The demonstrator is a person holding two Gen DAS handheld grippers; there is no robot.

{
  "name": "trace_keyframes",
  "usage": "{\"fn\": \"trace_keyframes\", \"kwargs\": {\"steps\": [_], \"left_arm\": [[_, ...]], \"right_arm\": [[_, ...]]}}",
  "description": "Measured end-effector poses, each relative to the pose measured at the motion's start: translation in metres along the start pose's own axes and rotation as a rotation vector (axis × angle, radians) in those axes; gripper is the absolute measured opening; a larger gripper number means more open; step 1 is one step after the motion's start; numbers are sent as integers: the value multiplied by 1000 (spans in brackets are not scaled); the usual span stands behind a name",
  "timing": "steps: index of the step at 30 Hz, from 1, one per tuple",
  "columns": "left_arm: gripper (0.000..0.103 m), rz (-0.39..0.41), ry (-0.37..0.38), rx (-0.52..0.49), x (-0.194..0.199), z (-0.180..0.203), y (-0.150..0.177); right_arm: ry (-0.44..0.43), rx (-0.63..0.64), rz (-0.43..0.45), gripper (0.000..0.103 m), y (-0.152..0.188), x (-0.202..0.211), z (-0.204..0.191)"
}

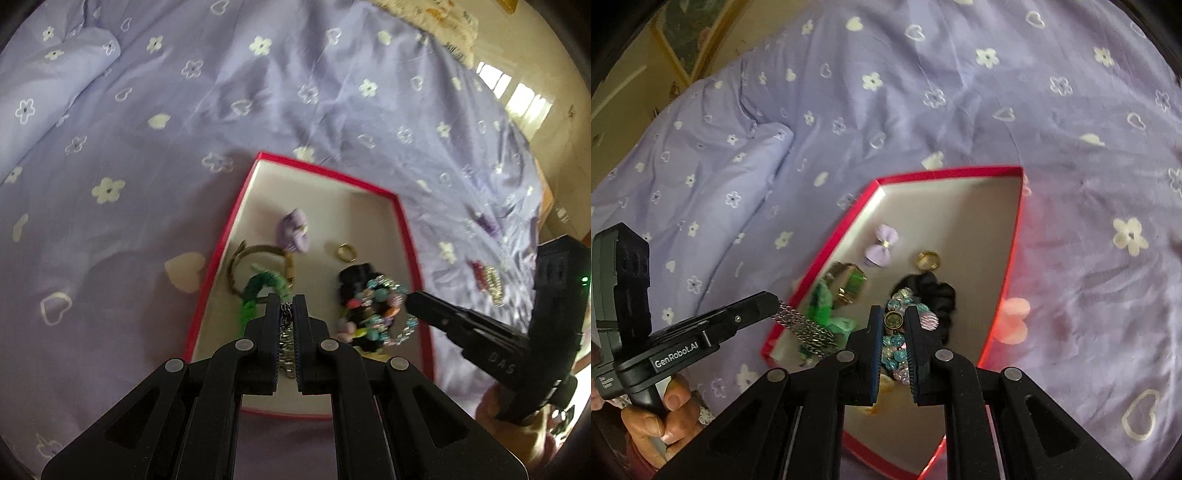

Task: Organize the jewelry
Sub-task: 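Carry both bracelets into the box and open both tools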

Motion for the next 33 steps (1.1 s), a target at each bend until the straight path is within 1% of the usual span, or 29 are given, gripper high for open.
{"fn": "trace_keyframes", "kwargs": {"steps": [6,10,14,16,24,27,29,30,31,32,33], "left_arm": [[5,-38,-46,-6,-20,-8,11],[5,-59,-56,-3,-29,-13,17],[6,-67,-69,-15,-32,-12,20],[6,-70,-79,-21,-33,-12,19],[6,-74,-81,-17,-34,-12,20],[9,-75,-86,-15,-34,-13,20],[11,-77,-88,-9,-34,-14,19],[11,-77,-86,-7,-34,-15,19],[11,-78,-86,-7,-34,-15,19],[13,-78,-89,-8,-34,-15,19],[18,-77,-89,-8,-34,-15,19]], "right_arm": [[10,4,-31,11,5,-12,5],[16,8,-39,11,5,-15,7],[18,7,-50,12,7,-17,9],[17,3,-55,16,8,-19,9],[16,3,-55,16,8,-18,8],[19,2,-57,18,8,-18,9],[23,0,-55,25,8,-17,9],[24,-2,-51,33,8,-16,9],[23,-3,-47,37,7,-15,9],[21,-3,-44,37,7,-14,9],[20,-3,-43,37,7,-14,9]]}}
Point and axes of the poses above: each gripper's, at about its wrist camera, not at the fingertips, and x roughly against the way its jaws point, z to its right, y to its underside, the point moved 6 cm from there along -x, roughly the way its jaws point, and after that the axes turned 1 degree about z, right-handed, at the moved point
